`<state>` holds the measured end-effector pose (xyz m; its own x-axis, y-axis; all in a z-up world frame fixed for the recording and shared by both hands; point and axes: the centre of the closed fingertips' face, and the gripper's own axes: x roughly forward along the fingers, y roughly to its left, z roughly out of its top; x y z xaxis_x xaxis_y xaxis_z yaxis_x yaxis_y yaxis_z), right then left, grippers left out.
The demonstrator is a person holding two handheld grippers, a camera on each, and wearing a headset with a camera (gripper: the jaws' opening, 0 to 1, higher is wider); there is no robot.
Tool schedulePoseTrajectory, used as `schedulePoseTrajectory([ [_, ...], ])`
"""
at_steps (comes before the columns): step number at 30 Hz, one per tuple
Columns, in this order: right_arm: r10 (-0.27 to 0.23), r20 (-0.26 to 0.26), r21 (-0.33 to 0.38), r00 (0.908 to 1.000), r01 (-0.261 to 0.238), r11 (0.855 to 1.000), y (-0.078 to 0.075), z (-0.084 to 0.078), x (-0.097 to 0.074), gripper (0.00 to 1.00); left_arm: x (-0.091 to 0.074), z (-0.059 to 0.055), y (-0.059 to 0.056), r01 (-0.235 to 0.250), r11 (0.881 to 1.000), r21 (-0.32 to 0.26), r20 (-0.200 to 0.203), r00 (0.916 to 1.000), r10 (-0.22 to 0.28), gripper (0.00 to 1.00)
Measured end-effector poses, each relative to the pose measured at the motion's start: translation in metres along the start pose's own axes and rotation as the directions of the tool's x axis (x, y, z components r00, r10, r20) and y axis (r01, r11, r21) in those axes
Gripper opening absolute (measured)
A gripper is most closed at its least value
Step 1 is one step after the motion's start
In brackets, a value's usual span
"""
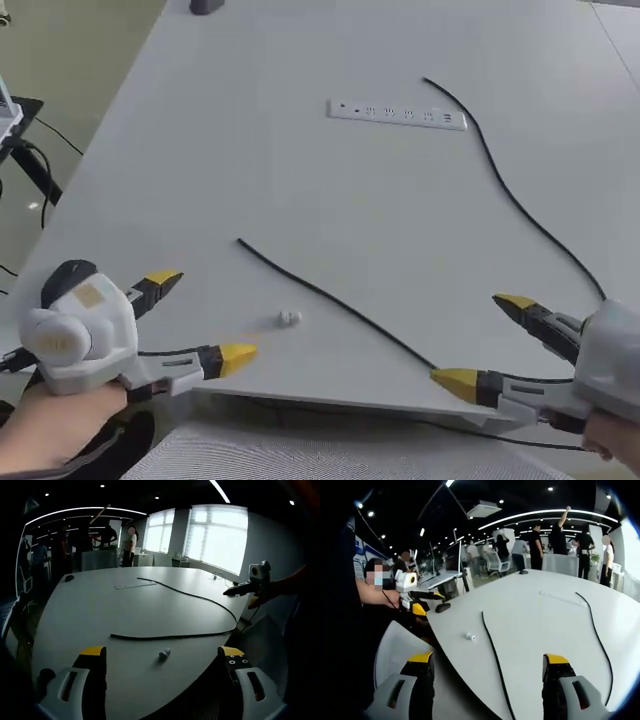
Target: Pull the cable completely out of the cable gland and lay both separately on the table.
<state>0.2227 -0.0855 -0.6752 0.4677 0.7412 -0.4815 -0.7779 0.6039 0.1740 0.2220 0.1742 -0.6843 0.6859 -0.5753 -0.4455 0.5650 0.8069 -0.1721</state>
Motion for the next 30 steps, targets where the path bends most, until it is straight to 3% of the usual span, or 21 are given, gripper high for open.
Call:
schedulePoseTrajectory([
  [7,-0.005,-0.020,0.022,0.9998,0.006,1.000,0.001,-0.018,0.000,0.99,-0.003,0.001,0.000,-0.007,1.000,-0.017,-0.006,1.0000,0.007,0.97],
  [20,-0.011,-0.006,0.022,0.9999,0.011,1.000,-0.001,-0.009,-0.004,0.99,-0.004,0.006,-0.004,-0.010,1.000,-0.023,-0.004,0.9999,0.010,0.99],
  [30,0.006,-0.032,0.020,0.9995,-0.005,1.000,0.005,-0.017,0.000,0.99,-0.006,0.008,-0.005,-0.015,0.999,-0.029,0.002,0.9999,0.016,0.99],
])
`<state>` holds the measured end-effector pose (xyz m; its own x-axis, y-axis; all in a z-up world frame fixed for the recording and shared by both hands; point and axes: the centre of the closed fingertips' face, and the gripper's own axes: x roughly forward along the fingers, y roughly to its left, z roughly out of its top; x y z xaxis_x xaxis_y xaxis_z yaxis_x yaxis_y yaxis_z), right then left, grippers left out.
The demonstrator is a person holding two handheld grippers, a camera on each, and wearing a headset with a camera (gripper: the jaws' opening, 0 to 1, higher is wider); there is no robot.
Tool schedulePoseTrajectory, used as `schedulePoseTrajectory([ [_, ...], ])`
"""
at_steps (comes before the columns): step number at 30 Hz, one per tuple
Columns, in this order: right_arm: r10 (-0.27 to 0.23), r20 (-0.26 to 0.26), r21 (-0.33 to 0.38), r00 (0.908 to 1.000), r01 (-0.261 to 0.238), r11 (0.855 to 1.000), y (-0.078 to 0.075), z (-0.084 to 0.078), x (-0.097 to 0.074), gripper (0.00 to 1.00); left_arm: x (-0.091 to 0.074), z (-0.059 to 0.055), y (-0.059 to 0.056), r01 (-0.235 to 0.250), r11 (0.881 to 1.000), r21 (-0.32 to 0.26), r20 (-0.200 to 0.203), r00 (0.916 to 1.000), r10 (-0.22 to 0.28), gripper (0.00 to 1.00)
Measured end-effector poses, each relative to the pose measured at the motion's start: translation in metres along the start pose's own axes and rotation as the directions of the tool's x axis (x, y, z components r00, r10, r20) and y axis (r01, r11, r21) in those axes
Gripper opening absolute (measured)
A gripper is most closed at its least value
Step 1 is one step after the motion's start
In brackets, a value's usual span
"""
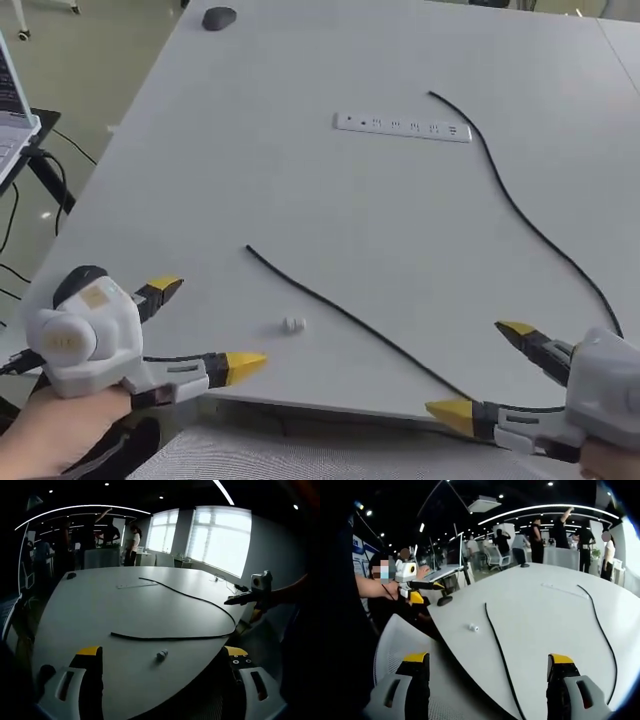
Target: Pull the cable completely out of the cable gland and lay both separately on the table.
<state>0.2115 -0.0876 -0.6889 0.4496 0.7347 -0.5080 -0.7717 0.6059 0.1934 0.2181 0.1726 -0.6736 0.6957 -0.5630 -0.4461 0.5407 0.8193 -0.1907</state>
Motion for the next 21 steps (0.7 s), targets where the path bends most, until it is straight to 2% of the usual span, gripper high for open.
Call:
schedulePoseTrajectory([
  [21,-0.006,-0.006,0.014,1.0000,0.006,1.000,0.0011,-0.0026,-0.0038,0.98,0.0019,-0.0055,0.0017,0.007,1.000,-0.007,-0.010,0.9999,-0.007,0.98],
])
